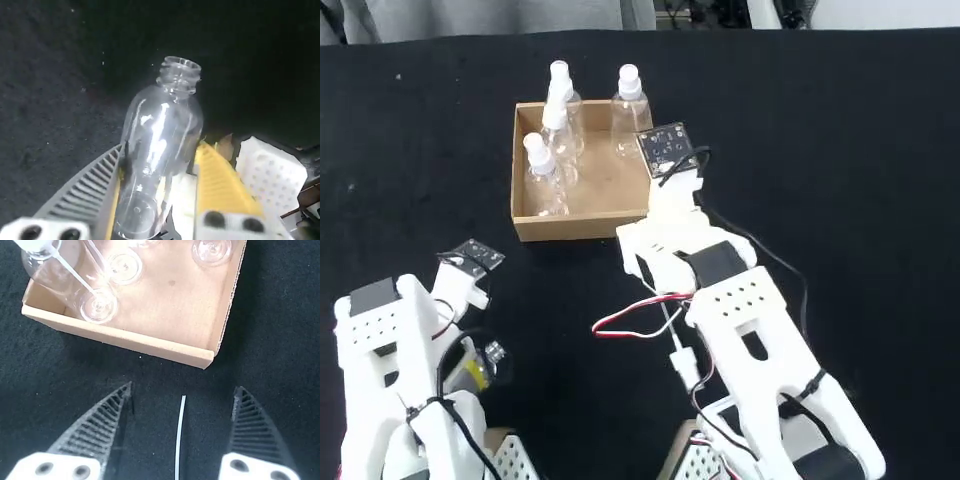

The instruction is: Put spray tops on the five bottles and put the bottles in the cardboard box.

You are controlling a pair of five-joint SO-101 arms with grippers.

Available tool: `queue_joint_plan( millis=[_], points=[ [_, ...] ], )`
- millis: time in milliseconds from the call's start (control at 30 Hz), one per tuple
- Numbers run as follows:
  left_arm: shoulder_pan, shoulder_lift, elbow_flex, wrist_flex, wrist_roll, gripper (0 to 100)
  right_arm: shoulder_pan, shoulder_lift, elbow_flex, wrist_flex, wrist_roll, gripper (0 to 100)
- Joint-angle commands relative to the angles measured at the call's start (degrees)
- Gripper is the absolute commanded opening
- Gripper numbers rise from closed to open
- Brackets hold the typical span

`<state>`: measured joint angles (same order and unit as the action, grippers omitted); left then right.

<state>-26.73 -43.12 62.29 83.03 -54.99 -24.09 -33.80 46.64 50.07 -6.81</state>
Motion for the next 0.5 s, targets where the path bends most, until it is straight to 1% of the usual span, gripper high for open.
queue_joint_plan(
  millis=[0,67,267,467],
  points=[
    [0.57,0.18,-0.66,-0.62,0.88,14,-1.05,-3.21,-0.40,0.35,0.62,26.3],
    [0.48,0.18,-1.19,-0.53,1.58,14,-1.05,-3.21,-0.40,0.44,0.62,26.3],
    [1.19,0.18,-6.29,-0.53,11.43,14,-1.05,-5.05,-1.19,3.34,0.62,26.3],
    [7.34,0.70,-7.43,-0.88,21.63,14,-1.05,-12.18,-1.10,7.47,0.62,26.3]
  ],
)
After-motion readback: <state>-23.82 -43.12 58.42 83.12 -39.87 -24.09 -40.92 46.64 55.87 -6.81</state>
